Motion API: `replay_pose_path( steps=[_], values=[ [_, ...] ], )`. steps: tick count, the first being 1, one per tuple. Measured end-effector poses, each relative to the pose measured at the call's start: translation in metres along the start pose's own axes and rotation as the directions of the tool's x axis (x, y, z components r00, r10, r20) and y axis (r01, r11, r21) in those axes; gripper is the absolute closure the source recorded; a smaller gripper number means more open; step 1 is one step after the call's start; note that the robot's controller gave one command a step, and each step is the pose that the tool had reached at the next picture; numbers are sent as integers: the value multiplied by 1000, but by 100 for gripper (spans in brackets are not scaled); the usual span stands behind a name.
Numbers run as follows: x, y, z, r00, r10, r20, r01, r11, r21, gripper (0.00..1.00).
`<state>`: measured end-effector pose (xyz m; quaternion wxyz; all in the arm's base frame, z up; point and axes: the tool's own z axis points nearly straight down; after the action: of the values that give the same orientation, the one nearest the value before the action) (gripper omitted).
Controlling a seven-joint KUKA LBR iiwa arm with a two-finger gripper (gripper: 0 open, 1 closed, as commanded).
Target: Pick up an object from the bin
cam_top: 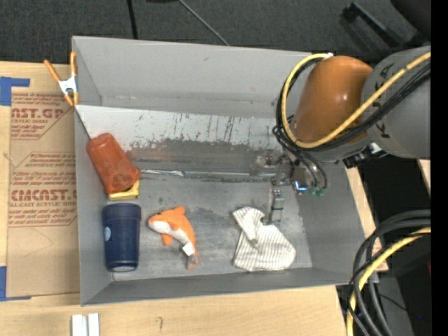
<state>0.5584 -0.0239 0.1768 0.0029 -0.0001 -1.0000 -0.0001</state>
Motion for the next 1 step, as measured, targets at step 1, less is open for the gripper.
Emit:
replay_pose_path(
  steps=[1],
  values=[
    [-2,0,-5,1000,-1,8,1,1000,1,0]
  ],
)
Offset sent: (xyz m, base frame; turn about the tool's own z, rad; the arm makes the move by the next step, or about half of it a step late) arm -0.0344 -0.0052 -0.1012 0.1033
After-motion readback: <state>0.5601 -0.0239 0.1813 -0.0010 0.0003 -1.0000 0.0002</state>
